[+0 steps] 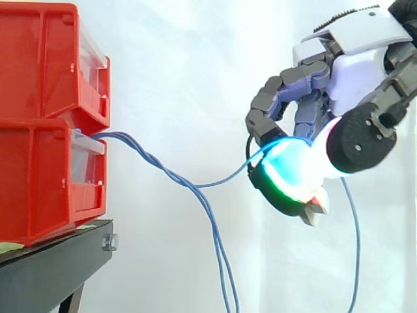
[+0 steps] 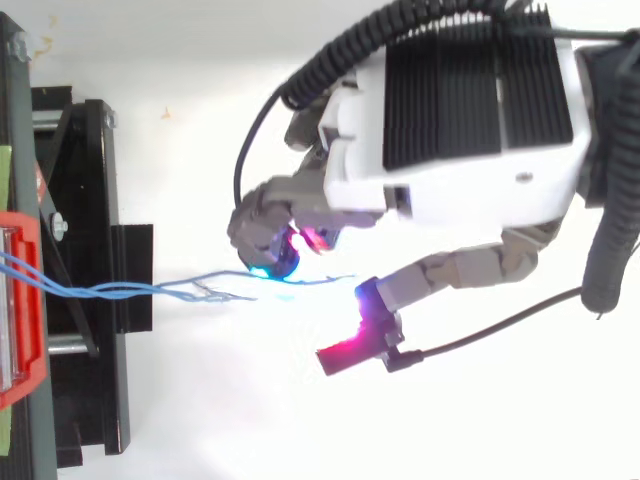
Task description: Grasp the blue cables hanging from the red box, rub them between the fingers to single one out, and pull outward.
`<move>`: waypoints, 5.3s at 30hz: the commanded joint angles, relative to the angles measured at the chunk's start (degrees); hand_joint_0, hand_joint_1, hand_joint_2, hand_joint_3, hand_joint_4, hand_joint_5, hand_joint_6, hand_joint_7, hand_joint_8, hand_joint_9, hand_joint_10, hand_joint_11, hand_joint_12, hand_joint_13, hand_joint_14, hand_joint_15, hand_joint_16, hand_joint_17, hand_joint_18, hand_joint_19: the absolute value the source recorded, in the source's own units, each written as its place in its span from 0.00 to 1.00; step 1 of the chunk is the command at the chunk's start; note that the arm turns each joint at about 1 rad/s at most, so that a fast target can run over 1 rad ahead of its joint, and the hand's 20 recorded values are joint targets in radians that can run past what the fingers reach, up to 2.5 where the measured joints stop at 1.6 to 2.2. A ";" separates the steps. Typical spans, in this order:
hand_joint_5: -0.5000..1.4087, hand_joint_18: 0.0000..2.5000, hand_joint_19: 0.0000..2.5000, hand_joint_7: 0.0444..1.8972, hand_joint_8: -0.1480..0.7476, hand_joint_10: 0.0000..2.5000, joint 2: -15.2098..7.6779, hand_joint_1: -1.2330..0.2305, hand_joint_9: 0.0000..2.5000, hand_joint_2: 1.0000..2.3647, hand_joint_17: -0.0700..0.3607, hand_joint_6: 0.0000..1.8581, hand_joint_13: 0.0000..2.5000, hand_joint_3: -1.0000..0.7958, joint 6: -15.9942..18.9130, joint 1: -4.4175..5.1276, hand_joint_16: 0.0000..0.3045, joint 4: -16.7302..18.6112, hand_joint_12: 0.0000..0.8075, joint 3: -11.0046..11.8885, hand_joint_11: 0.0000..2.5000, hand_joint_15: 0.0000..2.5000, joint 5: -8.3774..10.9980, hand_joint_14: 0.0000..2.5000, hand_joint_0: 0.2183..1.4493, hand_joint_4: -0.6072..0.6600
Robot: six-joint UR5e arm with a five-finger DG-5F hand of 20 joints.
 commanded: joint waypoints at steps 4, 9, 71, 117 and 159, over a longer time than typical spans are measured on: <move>0.19 0.25 0.20 0.53 0.43 0.01 -0.02 0.32 0.40 0.01 0.39 0.49 0.33 0.42 64.94 -0.65 0.14 -0.17 0.42 0.00 0.30 0.25 4.86 0.01 0.31 0.52; 0.19 0.25 0.20 0.53 0.43 0.01 -0.02 0.32 0.40 0.01 0.39 0.49 0.33 0.41 65.99 -1.96 0.14 0.27 0.42 -3.08 0.30 0.25 6.00 0.01 0.31 0.53; 0.20 0.23 0.21 0.53 0.43 0.01 -0.02 0.35 0.40 0.01 0.40 0.46 0.32 0.34 70.04 -1.96 0.15 15.65 0.42 -19.60 0.29 0.25 6.09 0.01 0.29 0.54; 0.19 0.24 0.21 0.47 0.44 0.01 -0.63 0.47 0.46 0.00 0.42 0.42 0.35 0.28 52.37 -1.26 0.16 2.21 0.44 -8.26 0.44 0.29 17.60 0.01 0.24 0.57; 0.21 0.30 0.18 0.58 0.47 0.01 -0.54 0.29 0.46 0.01 0.44 0.49 0.37 0.55 58.52 2.25 0.18 -2.54 0.47 -7.21 0.37 0.28 17.86 0.01 0.32 0.48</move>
